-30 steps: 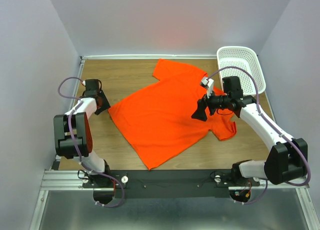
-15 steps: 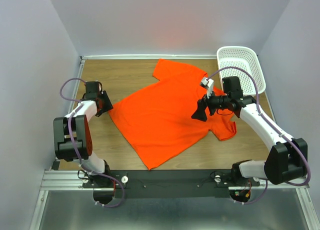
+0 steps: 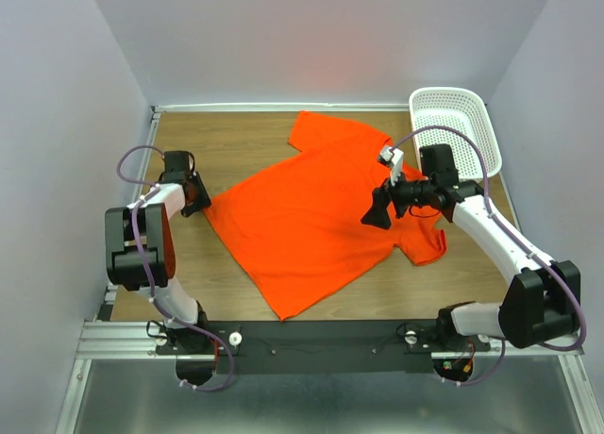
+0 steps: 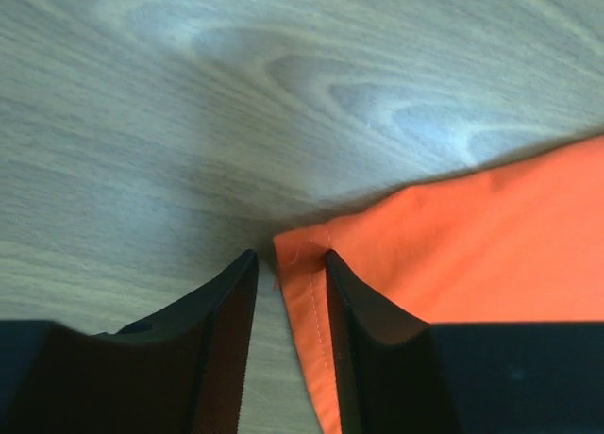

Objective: Fold and stack the t-shirts

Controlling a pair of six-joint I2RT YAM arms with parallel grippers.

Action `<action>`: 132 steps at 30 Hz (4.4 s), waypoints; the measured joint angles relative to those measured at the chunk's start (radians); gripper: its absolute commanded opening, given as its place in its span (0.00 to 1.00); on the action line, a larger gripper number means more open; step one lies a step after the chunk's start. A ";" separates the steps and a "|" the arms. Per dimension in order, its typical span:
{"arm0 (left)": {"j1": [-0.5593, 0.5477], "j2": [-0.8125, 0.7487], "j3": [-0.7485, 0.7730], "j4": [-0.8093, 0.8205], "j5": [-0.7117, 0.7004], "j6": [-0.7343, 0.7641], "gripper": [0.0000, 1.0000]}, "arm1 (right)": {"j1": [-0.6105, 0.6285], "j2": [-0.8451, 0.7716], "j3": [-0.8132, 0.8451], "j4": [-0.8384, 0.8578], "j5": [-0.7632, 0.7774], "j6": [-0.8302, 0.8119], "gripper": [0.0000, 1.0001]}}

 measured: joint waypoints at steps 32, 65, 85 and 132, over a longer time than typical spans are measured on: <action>-0.098 -0.040 0.020 -0.020 -0.084 0.051 0.00 | 0.000 -0.002 -0.005 0.000 0.029 -0.011 1.00; 0.095 -0.181 -0.022 0.008 0.000 0.064 0.00 | -0.005 0.985 0.915 0.039 0.445 0.178 0.95; 0.097 -0.225 -0.037 0.015 0.027 0.064 0.00 | -0.024 1.086 1.009 0.049 0.565 0.270 0.59; 0.094 -0.264 -0.046 0.037 0.142 0.064 0.00 | -0.035 0.820 0.852 -0.092 0.155 0.061 0.93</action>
